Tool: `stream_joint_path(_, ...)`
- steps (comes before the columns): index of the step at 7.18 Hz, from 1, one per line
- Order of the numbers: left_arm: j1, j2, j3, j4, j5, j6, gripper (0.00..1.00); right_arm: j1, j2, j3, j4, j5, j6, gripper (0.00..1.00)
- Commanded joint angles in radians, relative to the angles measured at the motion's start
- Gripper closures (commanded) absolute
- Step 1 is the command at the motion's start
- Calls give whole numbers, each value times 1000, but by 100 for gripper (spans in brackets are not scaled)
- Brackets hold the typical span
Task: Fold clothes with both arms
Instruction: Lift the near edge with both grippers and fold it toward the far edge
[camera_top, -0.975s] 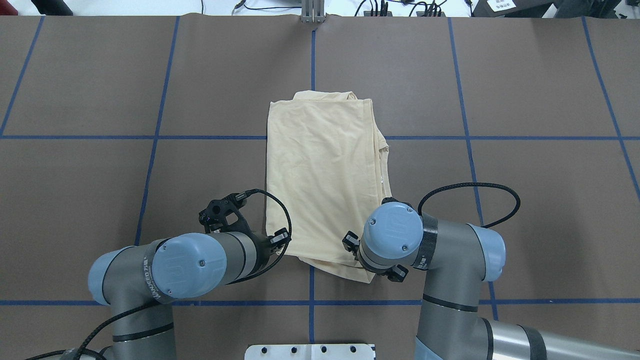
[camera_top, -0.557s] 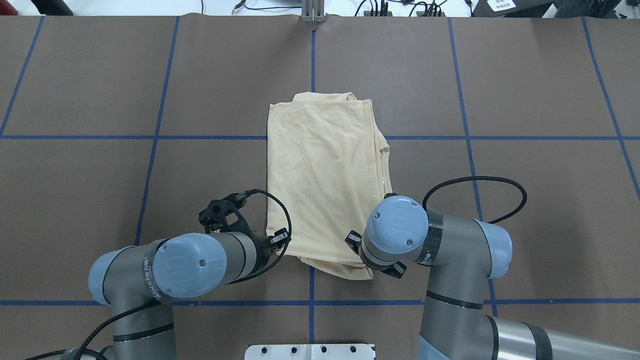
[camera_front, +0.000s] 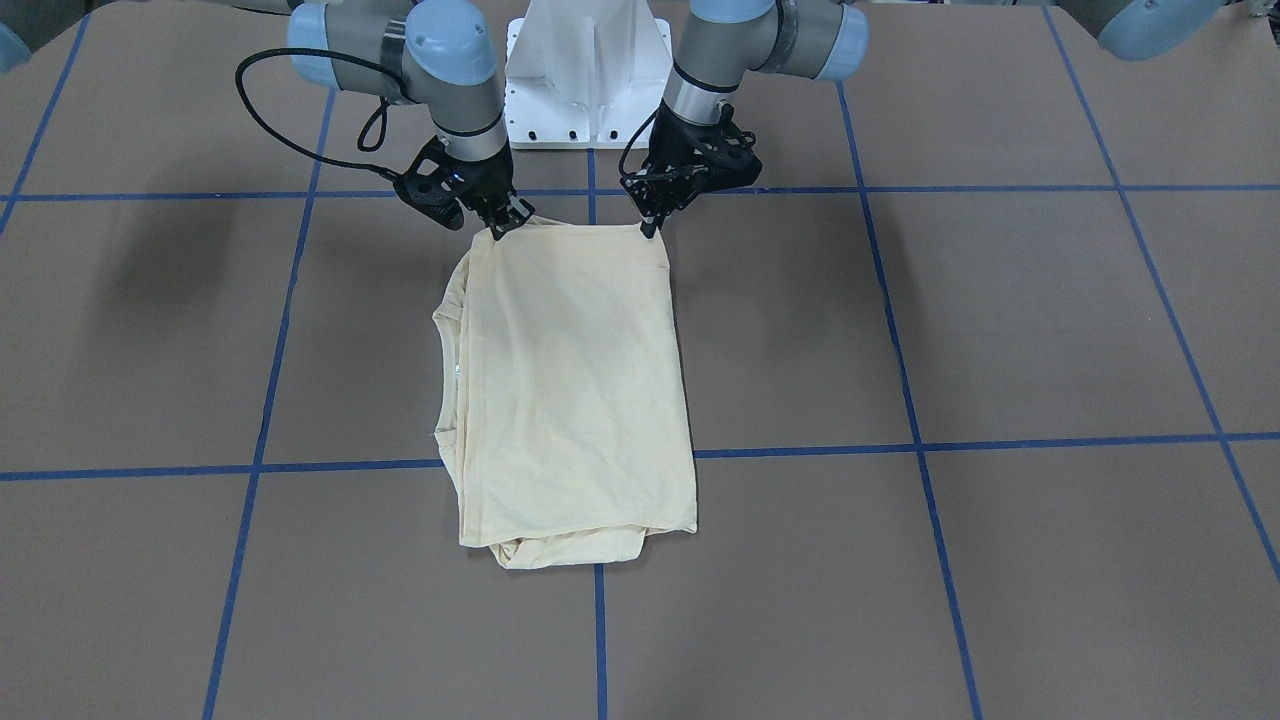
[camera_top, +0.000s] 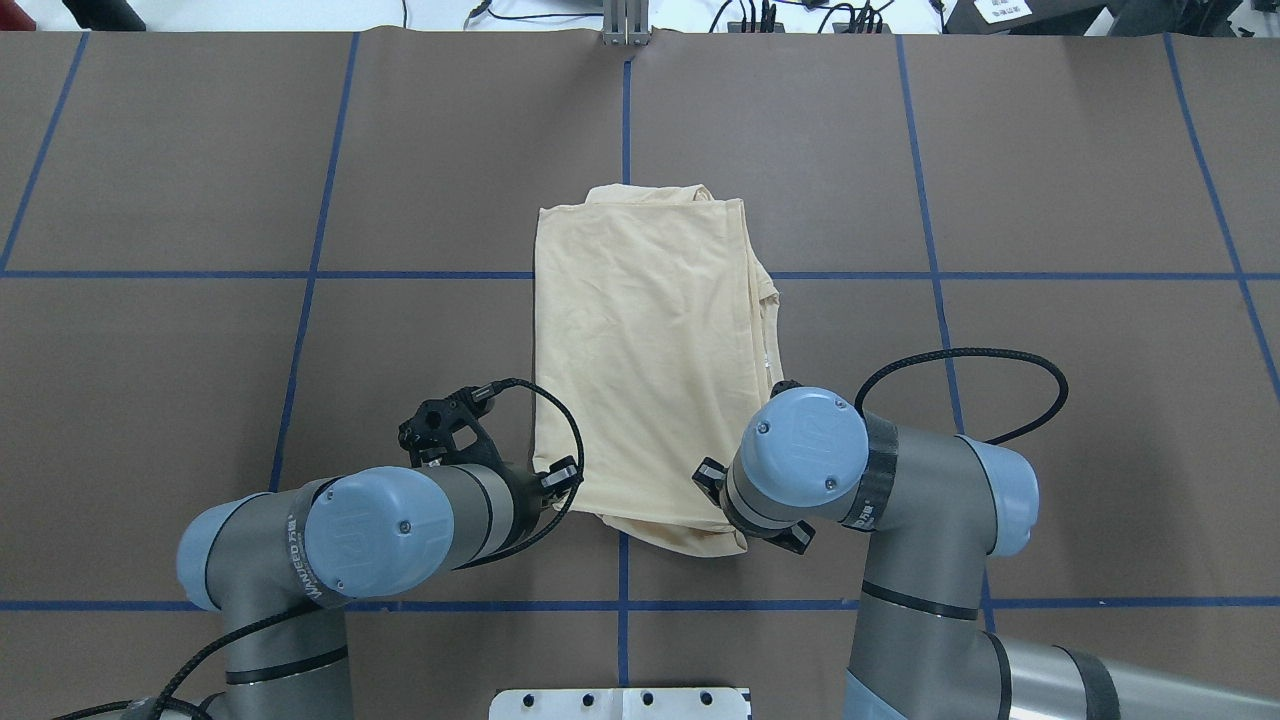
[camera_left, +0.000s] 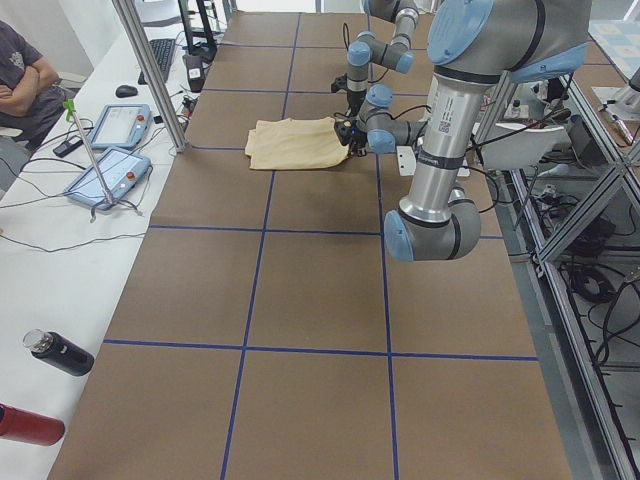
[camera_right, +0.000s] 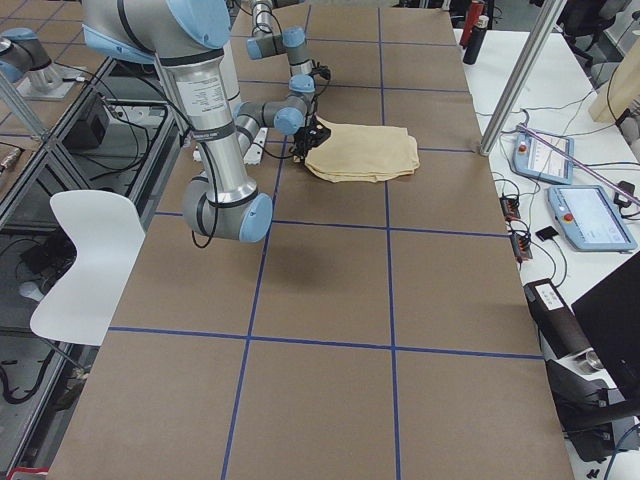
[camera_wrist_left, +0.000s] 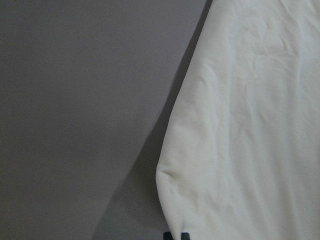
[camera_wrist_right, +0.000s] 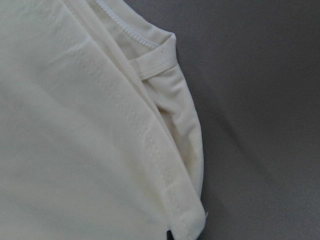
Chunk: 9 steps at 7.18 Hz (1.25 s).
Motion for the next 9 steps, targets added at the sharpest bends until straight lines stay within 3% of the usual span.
stream_joint_path(1,7,0,-7,1,-2,0,100,-29,-52,61,1,-5,-4,100)
stream_joint_path(5,147,9,-130,114,-30,-1,100,-87,-83,126,1,33,-7,100)
stream_joint_path(8,142,3,-145,114,-31,2,100,-16,-69,144,6,95,-65,100)
stream_joint_path(9,94,0,-158,116,-31,52,100,33,-68,140,8,98,-99,100)
